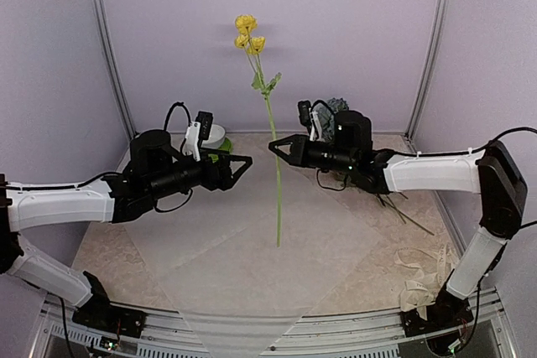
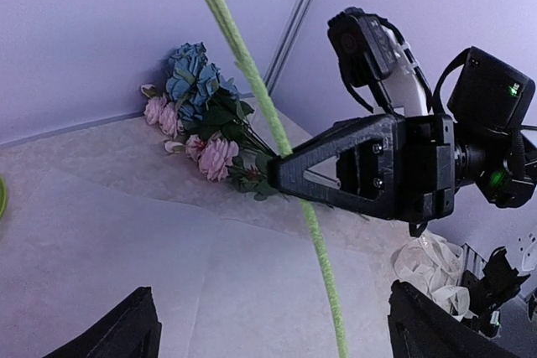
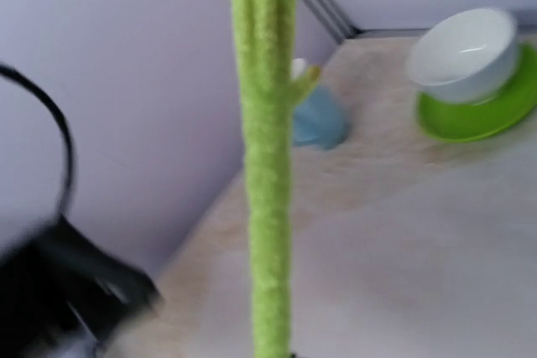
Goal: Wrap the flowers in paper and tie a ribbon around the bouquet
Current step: Place the fake flower on the flattened wrapping paper.
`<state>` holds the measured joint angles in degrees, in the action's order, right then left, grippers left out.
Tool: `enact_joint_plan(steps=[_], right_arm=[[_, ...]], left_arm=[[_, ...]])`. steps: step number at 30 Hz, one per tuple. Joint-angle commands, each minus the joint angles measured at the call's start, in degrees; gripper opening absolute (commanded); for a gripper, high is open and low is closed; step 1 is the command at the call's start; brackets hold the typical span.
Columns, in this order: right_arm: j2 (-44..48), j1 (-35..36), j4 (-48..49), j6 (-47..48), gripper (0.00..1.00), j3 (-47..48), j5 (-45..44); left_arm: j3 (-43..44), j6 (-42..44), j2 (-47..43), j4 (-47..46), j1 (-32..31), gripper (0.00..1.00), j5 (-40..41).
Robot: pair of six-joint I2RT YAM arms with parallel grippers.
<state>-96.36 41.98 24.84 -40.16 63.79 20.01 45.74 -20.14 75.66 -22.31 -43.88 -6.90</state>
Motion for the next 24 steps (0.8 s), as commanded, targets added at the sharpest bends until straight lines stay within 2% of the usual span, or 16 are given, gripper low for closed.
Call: enact_joint_plan(steps=[1,3,7,12,22,24], right_arm=[[-5.8,2.4,7.1,-15.7,0.0,2.1,-5.6],[-9.2,2.6,5.8,-20.5,0.0,2.6,-5.8],[-17.4,4.6,0.4,-23.1,0.0,8.5,-2.8],[-25.8,5.9,-5.6,-22.6,0.0,13.5,2.2],[-30.5,5.9,-7.8,-24.7,0.0,14.5,4.4],[-29.7,5.9,-8.5,-25.1,0.24,13.3,3.8]], left_arm=[[-4.0,-4.5,-1.3,0.2,1.1,0.92,1.2],[-5.2,-6.0,-2.5,4.2,3.2,0.93,6.1],[-6.1,-9.0,-1.5,11.9,7.2,0.92,13.2],[-9.4,-8.5,-1.5,10.4,8.2,0.92,13.5],[-10.8,-7.1,-1.0,11.2,9.6,0.93,13.0],[-10.8,-6.7,-1.2,11.4,10.0,0.93,13.2]])
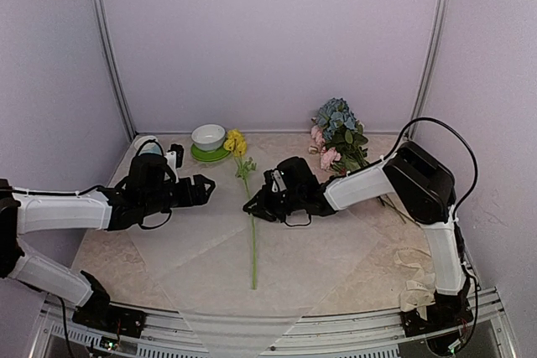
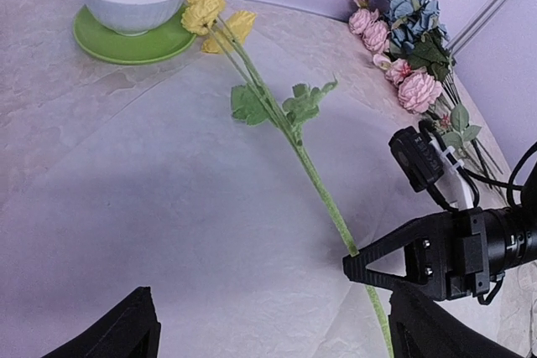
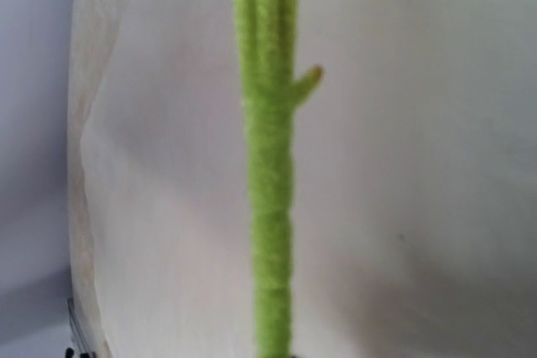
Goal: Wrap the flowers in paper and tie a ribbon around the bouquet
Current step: Place the fake flower on the flattened wrapping paper, then pick up the fake flower from the center of the board.
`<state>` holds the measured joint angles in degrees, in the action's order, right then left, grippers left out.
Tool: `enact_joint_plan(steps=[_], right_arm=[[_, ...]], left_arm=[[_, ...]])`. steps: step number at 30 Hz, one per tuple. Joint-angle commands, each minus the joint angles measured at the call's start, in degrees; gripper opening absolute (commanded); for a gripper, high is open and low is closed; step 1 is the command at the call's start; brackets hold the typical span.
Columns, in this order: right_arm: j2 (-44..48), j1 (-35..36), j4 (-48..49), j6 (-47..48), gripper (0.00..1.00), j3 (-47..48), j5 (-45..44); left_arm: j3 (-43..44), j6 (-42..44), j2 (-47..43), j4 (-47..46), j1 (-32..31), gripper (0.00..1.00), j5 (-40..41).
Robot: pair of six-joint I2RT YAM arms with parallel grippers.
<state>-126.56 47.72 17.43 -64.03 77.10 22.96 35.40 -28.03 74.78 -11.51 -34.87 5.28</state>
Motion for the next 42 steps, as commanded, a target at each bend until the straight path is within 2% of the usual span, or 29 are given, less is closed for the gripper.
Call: enact_joint_plan(steps=[1,6,8,10,12,13,15,17,19,21,24,27,29,30,32,37,42], right_arm=[[1.5,0.1,-1.1,-1.1,0.33,-0.8,0.2],[11.5,0.0,-4.1,5.3,0.63,-5.6,-9.3],[17.1,-0.4,-6.8,12.8,0.81,-6.2,-13.2],[21.3,-1.9,-11.4,20.9,0.9,-5.7,-16.7],[24.4,-5.3,-18.7,29.4,0.88,-4.3,-19.2],[25.7,-7.8,-23.1,32.9,0.83,-3.5,-21.4],[28.4,-13.6,-31.4,36.9,0.66,-3.4,-26.1],[31.2,-20.1,-35.8,41.6,0.53,-6.1,-26.5],[32.3,-26.2,-38.4,45.0,0.45,-7.3,-25.9],[31.2,-31.8,-40.4,48.3,0.44,-6.3,-20.4],[26.3,-36.8,-42.7,54.4,0.51,-1.2,-11.4],[20.6,-37.3,-44.9,60.2,0.67,4.7,-11.2],[17.4,-37.9,-45.0,62.1,0.69,7.4,-12.4],[15.7,-38.4,-45.2,62.4,0.67,8.8,-12.8],[12.1,-38.7,-45.9,62.8,0.51,11.5,-14.9],[5.4,-38.8,-47.2,65.0,0.5,17.2,-16.0],[0.4,-38.9,-48.7,64.7,0.44,21.8,-15.5]], left_arm=[[-0.4,1.2,-0.3,0.7,1.1,0.93,1.0],[0.3,2.3,-0.4,1.5,1.6,0.93,1.4],[0.7,2.9,-0.1,1.9,1.7,0.93,1.9],[1.3,3.2,0.5,2.4,1.7,0.93,2.3],[1.8,3.5,1.1,2.8,1.8,0.93,2.4],[2.1,3.6,1.4,3.0,1.8,0.93,2.5],[2.4,3.8,1.9,2.9,1.8,0.93,2.5],[2.8,4.0,2.3,2.9,1.7,0.93,2.5],[3.2,4.3,2.8,3.0,1.7,0.93,2.7],[3.8,4.6,3.7,3.1,1.7,0.93,2.8],[5.3,4.8,5.6,4.0,1.7,0.93,2.5],[6.5,4.9,6.9,4.7,1.6,0.93,2.3],[7.1,4.7,7.3,5.1,1.5,0.93,2.4],[7.2,4.6,7.4,5.1,1.5,0.94,2.5],[7.3,4.5,7.5,5.1,1.4,0.94,2.7],[8.5,5.0,8.7,5.9,1.4,0.94,3.2],[10.5,5.3,11.2,6.4,1.3,0.94,2.7]])
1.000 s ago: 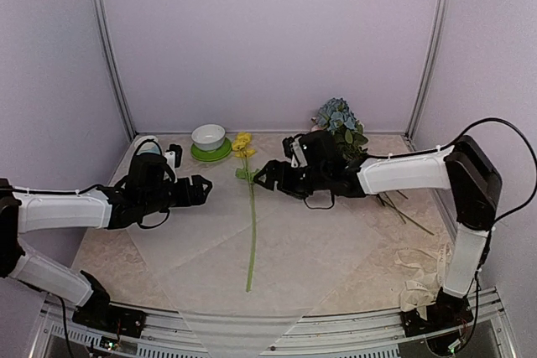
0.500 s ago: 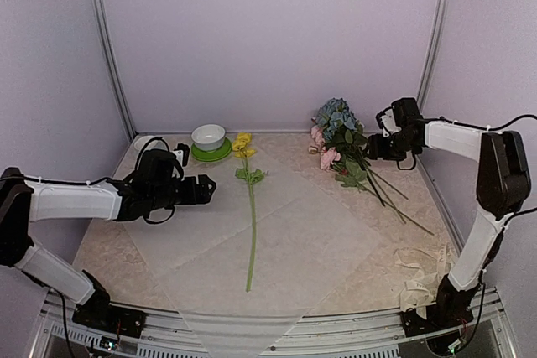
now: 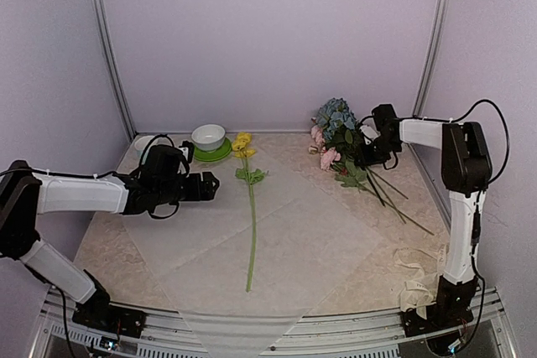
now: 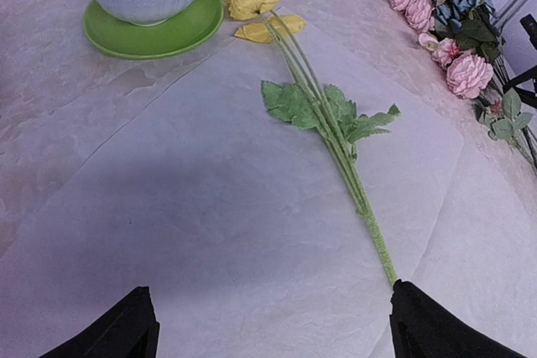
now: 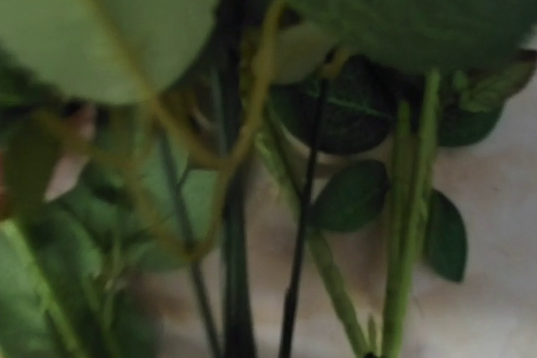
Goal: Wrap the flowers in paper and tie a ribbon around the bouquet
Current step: Pick up the fake flower from the center of the board.
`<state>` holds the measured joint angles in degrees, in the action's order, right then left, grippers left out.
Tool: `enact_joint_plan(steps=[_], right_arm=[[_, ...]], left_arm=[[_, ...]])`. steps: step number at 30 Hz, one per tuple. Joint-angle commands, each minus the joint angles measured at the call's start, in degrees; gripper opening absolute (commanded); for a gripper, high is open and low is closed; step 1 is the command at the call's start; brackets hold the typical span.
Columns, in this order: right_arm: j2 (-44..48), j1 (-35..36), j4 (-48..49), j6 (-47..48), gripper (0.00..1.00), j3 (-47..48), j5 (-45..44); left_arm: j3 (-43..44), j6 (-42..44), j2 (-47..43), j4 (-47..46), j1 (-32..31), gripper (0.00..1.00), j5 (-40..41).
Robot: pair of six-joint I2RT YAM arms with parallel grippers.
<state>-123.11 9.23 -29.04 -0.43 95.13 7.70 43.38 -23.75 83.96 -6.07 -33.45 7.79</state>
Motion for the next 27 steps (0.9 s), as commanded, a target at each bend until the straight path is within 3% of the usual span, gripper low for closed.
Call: enact_joint_plan(steps=[1,4,5,18,20,22,24,25,27], right_arm=[[-3.6,-0.4,-2.3,0.9,0.37,4.4,-0.9],[-2.9,-0.4,-1.5,0.2,0.05,4.8,-3.7],[-1.9,-0.4,-1.0,0.3,0.0,4.3,-4.7],[26.6,2.4,9.8,2.8,0.0,-13.4,-28.1],[31.2,4.0,10.3,-0.8,0.0,-15.4,-23.6],[36.4,4.8,13.1,-8.1,0.0,-18.6,-9.2],[42.0,5.8,25.6,-19.9,0.0,-26.6,8.0],[43.5,8.0,33.8,-27.1,0.0,-31.6,12.1],[43.2,15.2,45.2,-34.2,0.0,-36.7,10.2]], left_arm=[[2.9,1.1,2.4,1.1,-0.1,0.94,0.0],[4.0,1.6,3.1,1.4,-0.2,0.94,-0.7],[4.3,1.9,3.1,1.6,-0.1,0.94,-0.8],[5.5,2.4,3.7,1.6,-0.2,0.94,-1.3],[5.5,2.4,3.1,1.6,-0.3,0.94,-0.9],[5.2,2.4,2.6,1.7,-0.3,0.94,-0.4],[4.8,2.4,2.0,1.6,-0.5,0.95,0.3],[4.6,2.4,1.7,1.6,-0.5,0.95,0.6],[4.2,2.4,1.1,1.6,-0.7,0.96,1.1]])
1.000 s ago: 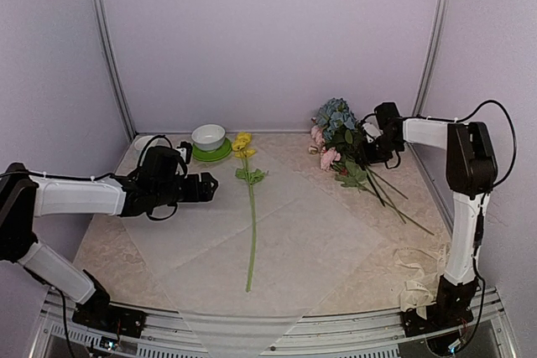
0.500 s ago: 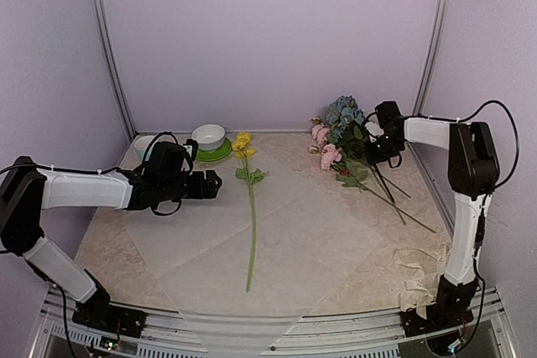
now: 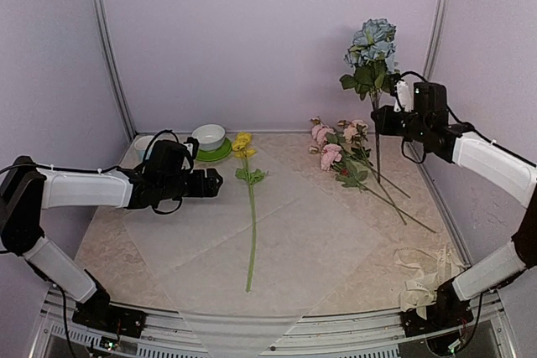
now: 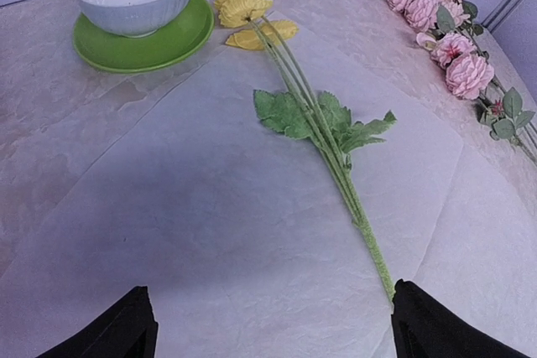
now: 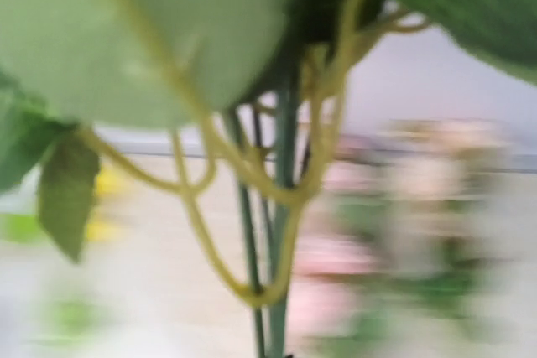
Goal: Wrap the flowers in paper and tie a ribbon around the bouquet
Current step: Pick up the fake flower from the center of the board, then place the fake flower on the flattened wrapping paper.
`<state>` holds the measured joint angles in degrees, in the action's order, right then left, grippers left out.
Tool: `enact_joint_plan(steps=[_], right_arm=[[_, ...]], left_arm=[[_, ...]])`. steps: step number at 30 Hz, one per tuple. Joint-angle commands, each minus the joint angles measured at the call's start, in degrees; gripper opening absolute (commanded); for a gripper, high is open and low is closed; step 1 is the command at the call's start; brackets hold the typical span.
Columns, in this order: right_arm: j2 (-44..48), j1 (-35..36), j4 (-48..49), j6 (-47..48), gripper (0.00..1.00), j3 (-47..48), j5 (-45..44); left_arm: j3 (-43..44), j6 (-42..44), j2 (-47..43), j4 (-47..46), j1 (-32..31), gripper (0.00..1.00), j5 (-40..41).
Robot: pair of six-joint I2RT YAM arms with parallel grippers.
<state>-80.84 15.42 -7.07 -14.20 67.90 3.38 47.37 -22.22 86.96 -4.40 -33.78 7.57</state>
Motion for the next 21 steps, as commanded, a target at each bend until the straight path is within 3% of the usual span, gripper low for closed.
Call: enact_joint_plan(steps=[1,5,10,18,21], right_arm=[[-0.4,12.8,24.0,-22.1,0.0,-9.1,12.1],[-9.7,22.9,32.6,-29.7,0.0,-7.3,13.5],[-25.1,29.4,28.4,-32.2,0.0,4.6,17.6],[-40.2,31.9,34.2,-44.2,0.0,9.3,17.1],[-45.0,32.5,32.2,-43.8,0.0,14.6,17.3]], left_arm=[[0.1,0.9,-2.2,0.0,-0.4,0.96,1.4],[-1.9,0.5,-4.7,-0.6,-1.2,0.97,2.9],[-5.0,-0.5,-7.9,-1.5,-1.3,0.98,4.8],[-7.3,-0.1,-9.5,-1.4,-1.2,0.98,5.0],[-7.5,0.2,-9.4,-1.5,-1.1,0.98,5.1]])
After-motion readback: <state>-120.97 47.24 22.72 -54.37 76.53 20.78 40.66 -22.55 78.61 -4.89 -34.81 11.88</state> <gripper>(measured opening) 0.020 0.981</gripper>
